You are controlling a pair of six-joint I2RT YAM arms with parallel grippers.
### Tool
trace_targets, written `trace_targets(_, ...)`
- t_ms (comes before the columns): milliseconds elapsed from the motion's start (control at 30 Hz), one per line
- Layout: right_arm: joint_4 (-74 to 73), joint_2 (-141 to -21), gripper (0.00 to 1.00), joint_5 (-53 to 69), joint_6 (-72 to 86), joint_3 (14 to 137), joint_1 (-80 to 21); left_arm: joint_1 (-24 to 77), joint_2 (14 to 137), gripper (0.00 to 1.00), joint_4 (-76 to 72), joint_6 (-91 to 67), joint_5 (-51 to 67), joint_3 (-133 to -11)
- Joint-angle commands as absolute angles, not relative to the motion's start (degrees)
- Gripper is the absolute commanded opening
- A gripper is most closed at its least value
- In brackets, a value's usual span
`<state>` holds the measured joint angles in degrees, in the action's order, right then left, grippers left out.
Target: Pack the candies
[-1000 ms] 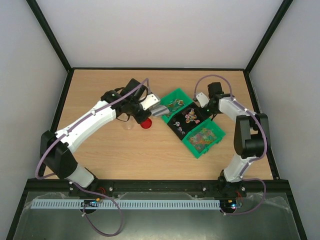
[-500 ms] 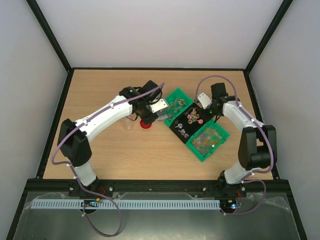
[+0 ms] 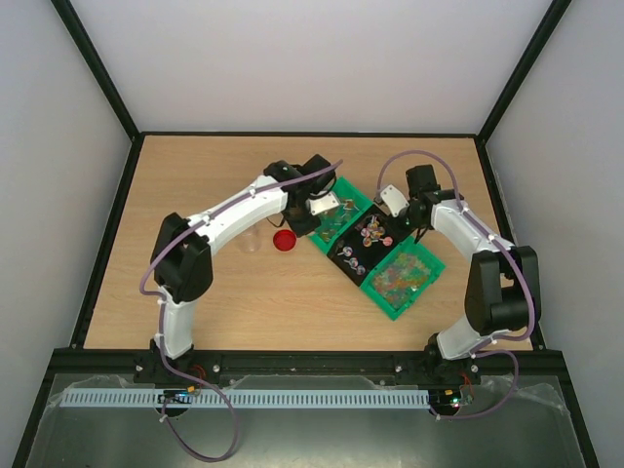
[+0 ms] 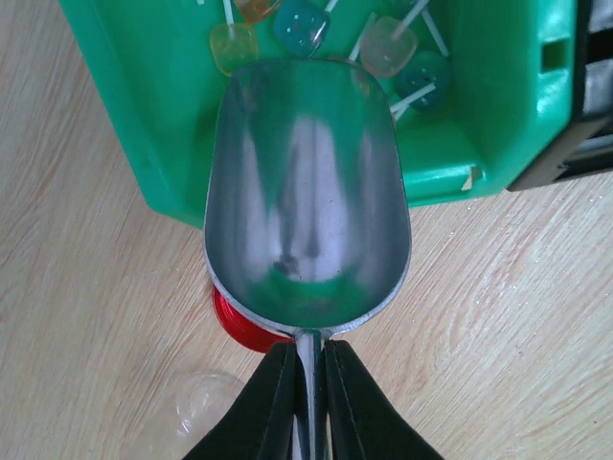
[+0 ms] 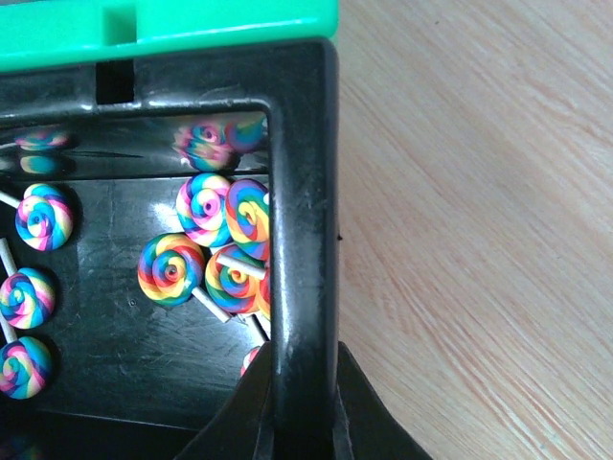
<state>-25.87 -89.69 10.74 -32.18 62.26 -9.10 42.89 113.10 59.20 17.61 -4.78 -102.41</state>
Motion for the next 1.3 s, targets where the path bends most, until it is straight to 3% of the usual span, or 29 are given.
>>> trace_targets(0, -26.4, -86.6, 0.01, 15.6, -31.4, 62.0, -10.0, 43.5, 116.9, 0.02, 64.6, 17.8, -6.6, -105.8)
trace_targets(333, -25.1, -87.3, 0.01, 18.5, -31.5, 61.0, -10.4, 43.7, 124.7, 0.02, 63.2, 17.4, -3.3, -110.6)
trace_targets(633, -24.1, -88.4, 0.01, 18.6, -33.3, 59.8, -10.4, 43.6, 120.3, 0.02, 45.3, 17.7, 1.4, -96.3)
trace_targets(1267, -23.3, -92.6, 0.01, 17.5, -31.6, 61.4, -8.1, 43.3, 115.8, 0.02, 13.1, 11.9, 11.3, -78.6)
